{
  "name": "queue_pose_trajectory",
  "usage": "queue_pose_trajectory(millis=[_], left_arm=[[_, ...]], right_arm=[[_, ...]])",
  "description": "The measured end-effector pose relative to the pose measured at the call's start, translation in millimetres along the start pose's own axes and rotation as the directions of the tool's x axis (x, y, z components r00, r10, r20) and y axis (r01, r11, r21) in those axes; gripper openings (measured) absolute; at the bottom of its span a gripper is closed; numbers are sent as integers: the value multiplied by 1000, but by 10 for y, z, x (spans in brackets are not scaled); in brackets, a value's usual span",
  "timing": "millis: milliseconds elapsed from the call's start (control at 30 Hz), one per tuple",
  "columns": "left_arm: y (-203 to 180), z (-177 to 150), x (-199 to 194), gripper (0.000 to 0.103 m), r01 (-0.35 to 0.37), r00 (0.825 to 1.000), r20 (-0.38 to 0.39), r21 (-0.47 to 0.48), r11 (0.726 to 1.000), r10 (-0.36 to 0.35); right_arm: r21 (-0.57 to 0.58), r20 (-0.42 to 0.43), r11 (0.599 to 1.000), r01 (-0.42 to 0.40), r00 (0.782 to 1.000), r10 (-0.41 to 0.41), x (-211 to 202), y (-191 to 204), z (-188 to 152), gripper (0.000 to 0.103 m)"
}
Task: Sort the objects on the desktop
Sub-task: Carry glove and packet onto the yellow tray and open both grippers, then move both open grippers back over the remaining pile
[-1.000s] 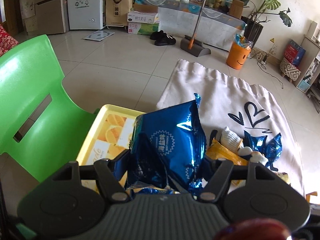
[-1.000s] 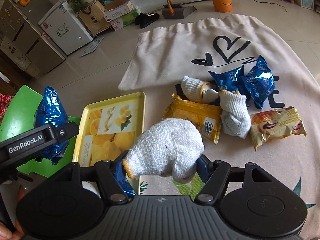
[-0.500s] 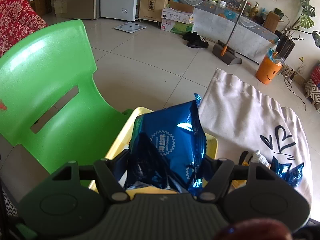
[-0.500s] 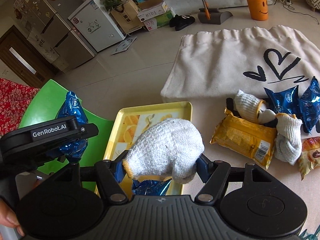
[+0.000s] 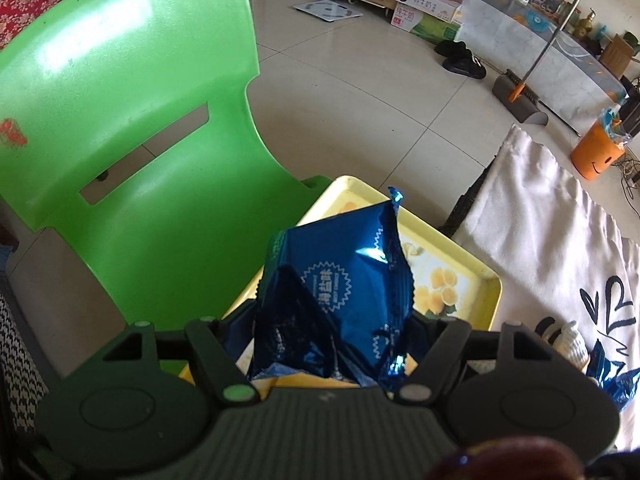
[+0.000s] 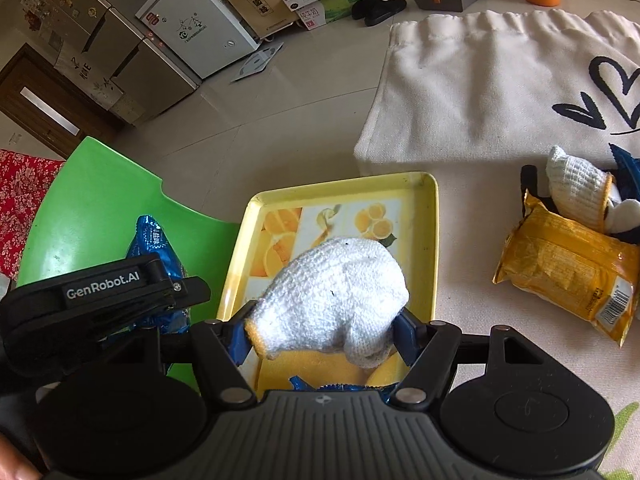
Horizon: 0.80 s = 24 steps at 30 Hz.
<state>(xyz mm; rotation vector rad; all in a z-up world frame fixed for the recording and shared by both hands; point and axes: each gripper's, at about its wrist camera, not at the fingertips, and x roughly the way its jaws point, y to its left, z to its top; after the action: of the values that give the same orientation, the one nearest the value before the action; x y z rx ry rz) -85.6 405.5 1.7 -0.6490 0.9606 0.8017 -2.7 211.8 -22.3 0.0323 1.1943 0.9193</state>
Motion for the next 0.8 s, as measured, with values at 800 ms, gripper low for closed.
queue_pose_trajectory(millis=[800], left_arm=[[-421, -78, -122, 102, 51, 995, 79, 63, 997, -56]], right_arm=[[-2, 44, 1000, 16, 999, -16, -399, -288, 166, 84]])
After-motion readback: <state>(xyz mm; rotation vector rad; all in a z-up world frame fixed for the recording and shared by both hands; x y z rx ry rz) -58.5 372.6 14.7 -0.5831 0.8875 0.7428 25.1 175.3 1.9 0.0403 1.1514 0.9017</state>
